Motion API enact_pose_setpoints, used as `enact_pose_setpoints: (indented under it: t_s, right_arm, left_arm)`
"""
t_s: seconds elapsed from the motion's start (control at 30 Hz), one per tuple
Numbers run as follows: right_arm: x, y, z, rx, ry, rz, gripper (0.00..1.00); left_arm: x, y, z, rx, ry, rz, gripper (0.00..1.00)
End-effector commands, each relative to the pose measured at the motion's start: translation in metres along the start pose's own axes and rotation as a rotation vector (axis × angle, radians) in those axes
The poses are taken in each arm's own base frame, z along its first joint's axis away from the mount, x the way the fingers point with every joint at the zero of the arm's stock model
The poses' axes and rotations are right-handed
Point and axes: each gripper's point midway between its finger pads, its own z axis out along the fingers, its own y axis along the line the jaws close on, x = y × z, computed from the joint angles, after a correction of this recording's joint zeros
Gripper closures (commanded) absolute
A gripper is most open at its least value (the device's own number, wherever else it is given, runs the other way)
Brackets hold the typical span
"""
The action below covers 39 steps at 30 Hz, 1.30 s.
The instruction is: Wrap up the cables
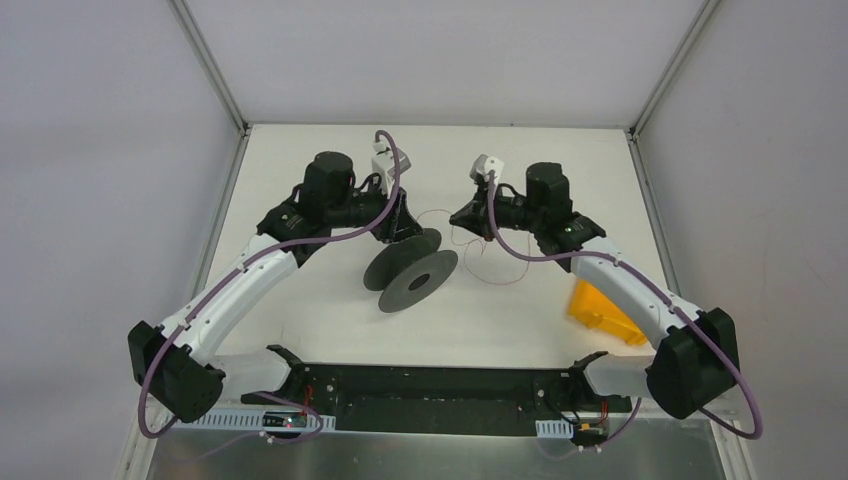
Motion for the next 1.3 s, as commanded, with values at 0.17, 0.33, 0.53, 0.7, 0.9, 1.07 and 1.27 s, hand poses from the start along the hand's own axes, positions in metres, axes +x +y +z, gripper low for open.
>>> enact_pose_setpoints:
  t_s: [0.17, 0.33, 0.53, 0.7, 0.9, 1.07, 1.27]
  right_arm:
    - [0.013, 0.021, 0.022, -0.03, 0.166, -0.174, 1.0]
    - [0.012, 0.028, 0.035, -0.019, 0.206, -0.247, 1.0]
    - [0.02, 0.032, 0.046, 0.008, 0.256, -0.312, 1.0]
    - [0.022, 0.038, 0.053, -0.001, 0.26, -0.322, 1.0]
    - [0.025, 0.043, 0.059, -0.014, 0.257, -0.31, 1.0]
    - [0.027, 0.044, 0.062, -0.013, 0.257, -0.305, 1.0]
    - [0.023, 0.047, 0.065, -0.018, 0.241, -0.293, 1.0]
  left_arm:
    - [0.018, 0.032, -0.049, -0.305, 0.022, -0.034, 0.49]
    - [0.031, 0.033, -0.057, -0.32, 0.046, -0.053, 0.37]
    - [0.047, 0.038, -0.052, -0.311, 0.089, -0.093, 0.37]
    - [0.055, 0.041, -0.045, -0.297, 0.122, -0.105, 0.39]
    - [0.064, 0.05, -0.036, -0.297, 0.149, -0.101, 0.42]
    - [0.074, 0.054, -0.029, -0.287, 0.176, -0.099, 0.46]
    - [0.081, 0.057, -0.022, -0.271, 0.203, -0.1, 0.56]
